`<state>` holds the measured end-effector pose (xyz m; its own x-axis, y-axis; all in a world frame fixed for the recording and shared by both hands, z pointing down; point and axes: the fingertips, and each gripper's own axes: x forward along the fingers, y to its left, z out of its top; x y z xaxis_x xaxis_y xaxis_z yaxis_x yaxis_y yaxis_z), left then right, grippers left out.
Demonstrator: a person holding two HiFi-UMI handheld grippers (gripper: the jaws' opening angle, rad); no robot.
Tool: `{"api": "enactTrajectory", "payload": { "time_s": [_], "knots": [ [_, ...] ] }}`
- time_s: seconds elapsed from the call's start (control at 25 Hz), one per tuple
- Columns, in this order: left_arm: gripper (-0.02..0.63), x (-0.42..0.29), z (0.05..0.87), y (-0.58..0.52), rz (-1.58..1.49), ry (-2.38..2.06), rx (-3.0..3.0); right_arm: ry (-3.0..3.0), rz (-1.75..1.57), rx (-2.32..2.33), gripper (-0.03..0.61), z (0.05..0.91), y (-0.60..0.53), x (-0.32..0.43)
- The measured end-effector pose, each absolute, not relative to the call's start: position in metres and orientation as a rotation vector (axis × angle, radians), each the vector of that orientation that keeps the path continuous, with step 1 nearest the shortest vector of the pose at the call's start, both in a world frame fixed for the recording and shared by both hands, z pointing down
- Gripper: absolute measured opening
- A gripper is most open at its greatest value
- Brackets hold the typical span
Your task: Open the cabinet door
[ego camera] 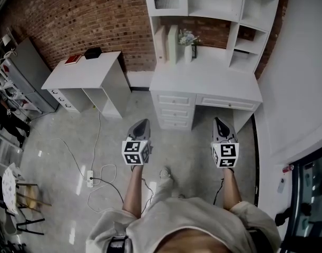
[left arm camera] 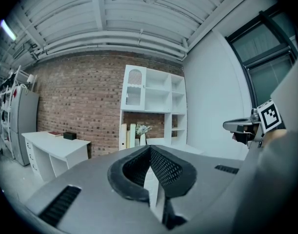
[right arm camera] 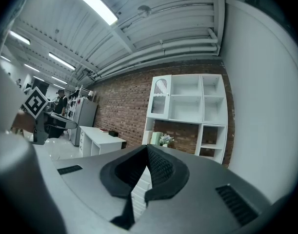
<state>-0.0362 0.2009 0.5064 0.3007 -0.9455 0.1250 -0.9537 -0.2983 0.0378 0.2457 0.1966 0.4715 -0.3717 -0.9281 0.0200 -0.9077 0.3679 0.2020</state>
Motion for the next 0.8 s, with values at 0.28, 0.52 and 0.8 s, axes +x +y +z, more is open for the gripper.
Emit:
{"api": "enactTrajectory", "payload": {
  "time_s": [0.28,0.52,0.8],
  "knots": [
    [0.026,-0.045,0.514,0.148,0.106,-1.784,2.452,-2.479,-0.242,1.689,0.012,0.476,0.148,0.237],
    [0.026,-0.059,0.51,0.079,0.089,-1.752,2.478,-2.458,-0.253,1.71,0.013,0.473,0.087,0.221],
    [0.026,-0.08,0.496,-0.011,0.066,-1.71,2.518,-2.419,-0.268,1.753,0.014,0.459,0.007,0.199]
  ]
}}
